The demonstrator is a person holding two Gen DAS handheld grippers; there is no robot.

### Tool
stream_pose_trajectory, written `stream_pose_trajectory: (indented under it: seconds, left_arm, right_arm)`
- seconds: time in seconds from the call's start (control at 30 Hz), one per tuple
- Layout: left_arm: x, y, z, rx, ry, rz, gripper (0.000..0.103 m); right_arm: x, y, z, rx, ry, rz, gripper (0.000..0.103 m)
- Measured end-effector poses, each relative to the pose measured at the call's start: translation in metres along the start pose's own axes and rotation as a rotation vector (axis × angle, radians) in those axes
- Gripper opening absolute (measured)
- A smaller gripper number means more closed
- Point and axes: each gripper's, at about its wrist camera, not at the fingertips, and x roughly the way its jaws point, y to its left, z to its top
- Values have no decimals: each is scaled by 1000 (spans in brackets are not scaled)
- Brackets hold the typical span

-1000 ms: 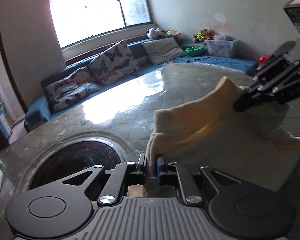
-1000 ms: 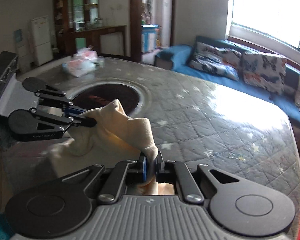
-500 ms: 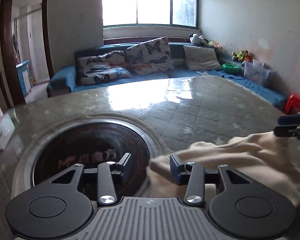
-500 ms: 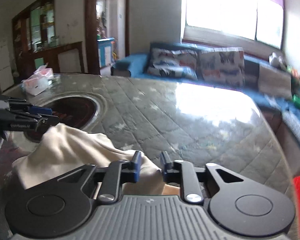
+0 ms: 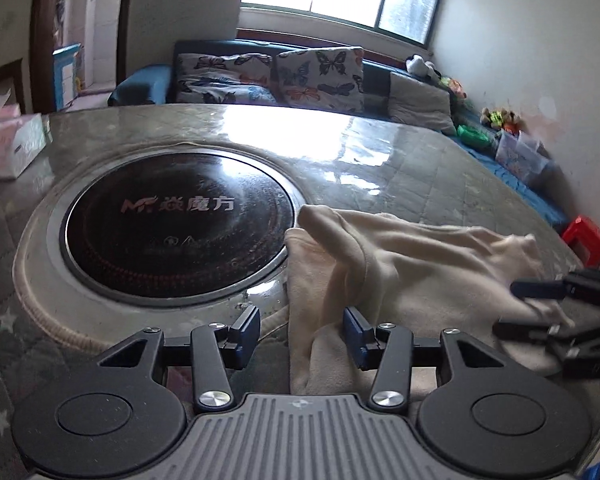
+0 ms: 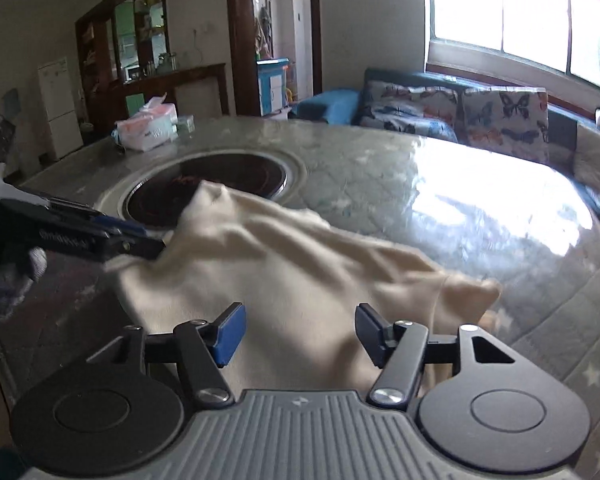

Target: Fold clothes

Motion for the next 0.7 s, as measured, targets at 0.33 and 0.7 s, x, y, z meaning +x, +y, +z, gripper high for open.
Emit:
stream_pose_trajectory:
  seconds: [0.33, 0.7]
  left_arm:
    - [-18, 2, -11, -55, -4, -34, 55]
    - [-8, -1, -20, -55, 34, -59, 14]
  right_arm:
    - [3, 13, -13, -48, 4, -8, 83]
    - [4, 21, -15, -78, 13, -11, 92]
